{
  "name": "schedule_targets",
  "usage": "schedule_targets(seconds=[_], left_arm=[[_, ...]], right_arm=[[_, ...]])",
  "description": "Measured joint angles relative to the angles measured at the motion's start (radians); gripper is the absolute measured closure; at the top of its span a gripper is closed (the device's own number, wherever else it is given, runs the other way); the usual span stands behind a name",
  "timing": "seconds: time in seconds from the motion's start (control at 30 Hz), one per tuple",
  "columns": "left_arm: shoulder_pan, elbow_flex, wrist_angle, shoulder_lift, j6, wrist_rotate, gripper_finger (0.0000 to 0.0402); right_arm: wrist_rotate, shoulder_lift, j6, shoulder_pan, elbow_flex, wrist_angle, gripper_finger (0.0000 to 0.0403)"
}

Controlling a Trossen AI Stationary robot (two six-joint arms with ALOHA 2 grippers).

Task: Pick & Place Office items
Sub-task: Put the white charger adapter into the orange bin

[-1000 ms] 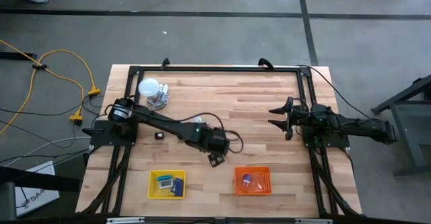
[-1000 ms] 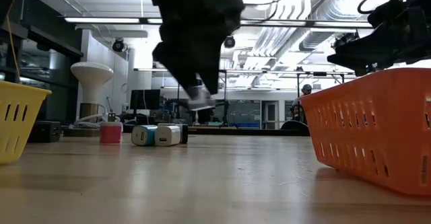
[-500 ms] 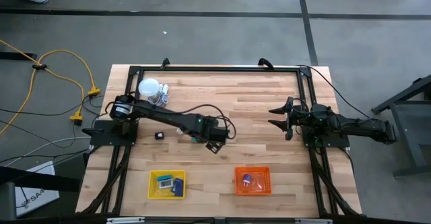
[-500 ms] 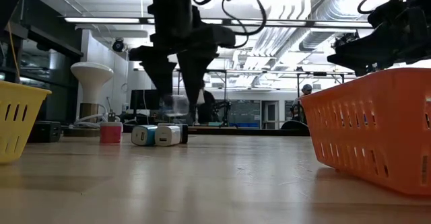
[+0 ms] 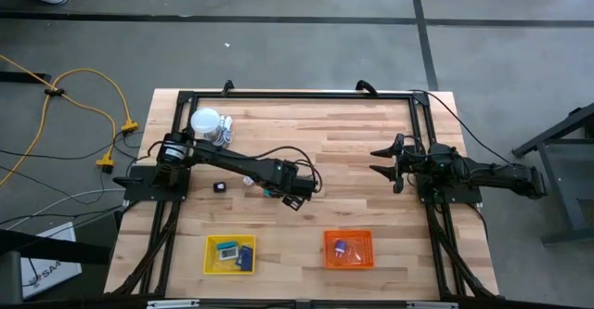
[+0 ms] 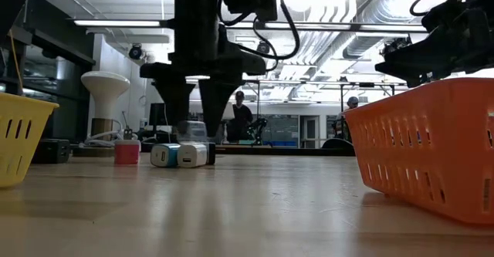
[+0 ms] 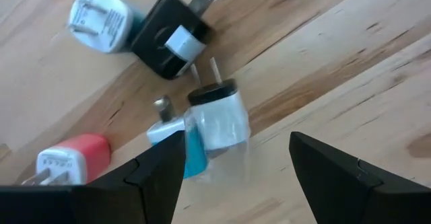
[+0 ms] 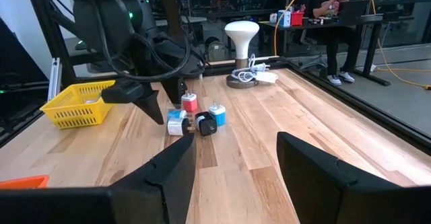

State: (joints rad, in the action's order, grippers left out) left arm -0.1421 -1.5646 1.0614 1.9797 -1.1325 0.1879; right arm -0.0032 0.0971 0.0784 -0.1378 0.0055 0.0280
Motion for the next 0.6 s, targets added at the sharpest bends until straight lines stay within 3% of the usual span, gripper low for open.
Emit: schedule_targets(seconds=[0.6], left_arm=[[0.003, 0.002, -0.039, 0.075, -0.013, -0.014, 0.0146]], right_arm=[[0.000, 0.000, 0.000, 0.000, 0.000, -0.002, 0.0208]])
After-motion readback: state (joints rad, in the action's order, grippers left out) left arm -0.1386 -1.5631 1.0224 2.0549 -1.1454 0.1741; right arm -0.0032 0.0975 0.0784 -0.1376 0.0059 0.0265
